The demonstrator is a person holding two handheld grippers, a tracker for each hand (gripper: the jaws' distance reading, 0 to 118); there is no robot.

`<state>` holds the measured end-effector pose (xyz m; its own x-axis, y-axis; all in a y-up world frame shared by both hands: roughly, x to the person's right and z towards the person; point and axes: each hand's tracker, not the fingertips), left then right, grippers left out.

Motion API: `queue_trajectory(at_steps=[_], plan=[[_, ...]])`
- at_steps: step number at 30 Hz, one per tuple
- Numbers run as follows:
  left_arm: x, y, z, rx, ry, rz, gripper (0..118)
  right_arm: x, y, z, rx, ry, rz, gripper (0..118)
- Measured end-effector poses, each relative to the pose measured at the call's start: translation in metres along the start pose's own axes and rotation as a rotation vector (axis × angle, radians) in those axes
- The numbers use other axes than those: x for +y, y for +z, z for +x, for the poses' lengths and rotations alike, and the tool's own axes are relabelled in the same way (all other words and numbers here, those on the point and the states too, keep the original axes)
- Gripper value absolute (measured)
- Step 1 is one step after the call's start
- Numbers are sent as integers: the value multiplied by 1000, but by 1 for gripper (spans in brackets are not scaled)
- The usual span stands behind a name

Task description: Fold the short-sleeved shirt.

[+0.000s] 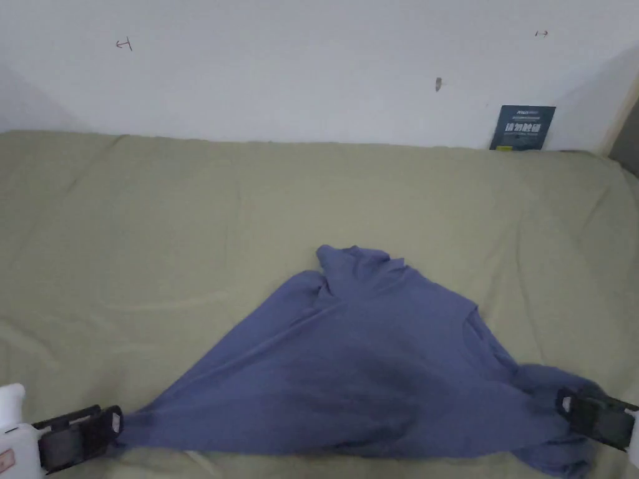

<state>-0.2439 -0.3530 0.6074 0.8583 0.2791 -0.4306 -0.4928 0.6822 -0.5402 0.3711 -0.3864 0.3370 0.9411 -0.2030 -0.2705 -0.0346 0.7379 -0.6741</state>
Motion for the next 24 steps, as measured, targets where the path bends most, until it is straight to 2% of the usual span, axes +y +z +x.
queue_trajectory(at_steps=[2,3,5,6,7,8,9,10,11,12,13,14,16,17,19,20,21,22,24], plan=[[-2,47,14,-21,-23,55,118,-19,50,-23,63,28,24,118],[-51,53,15,-31,-25,65,118,-31,75,-35,100,19,59,118],[-76,76,26,13,-36,59,118,-56,112,-54,149,-15,80,118],[-88,83,30,60,-46,51,118,-69,125,-61,140,-39,67,115],[-94,92,29,93,-62,52,110,-83,139,-68,184,-73,64,103],[-104,95,30,83,-69,42,78,-99,139,-64,245,-101,63,74],[-110,97,29,80,-83,18,56,-109,147,-67,275,-109,57,74],[-116,94,30,64,-84,-38,32,-118,153,-71,268,-106,46,59],[-127,86,18,147,-103,-111,0,-123,153,-78,218,-67,10,28],[-128,82,12,188,-143,-40,0,-130,154,-81,185,-36,-4,0],[-127,77,1,121,-152,-62,0,-132,154,-80,201,-10,9,0],[-122,71,-9,126,-163,-67,0,-132,152,-79,245,5,-28,0],[-114,67,5,126,-178,-55,0,-130,153,-88,229,16,-37,0],[-108,58,3,124,-198,-54,10,-130,154,-88,225,27,-30,0],[-82,33,-11,41,-184,-78,108,-127,156,-88,233,26,-31,0],[-73,16,-16,6,-194,-116,118,-128,161,-92,233,23,-26,0],[-58,13,-18,-5,-233,24,117,-127,162,-91,231,20,-25,0],[-52,1,-21,-9,-215,-56,117,-127,161,-91,224,16,-26,0],[-27,-32,-42,-30,-238,-103,117,-126,166,-93,206,15,-28,0]])
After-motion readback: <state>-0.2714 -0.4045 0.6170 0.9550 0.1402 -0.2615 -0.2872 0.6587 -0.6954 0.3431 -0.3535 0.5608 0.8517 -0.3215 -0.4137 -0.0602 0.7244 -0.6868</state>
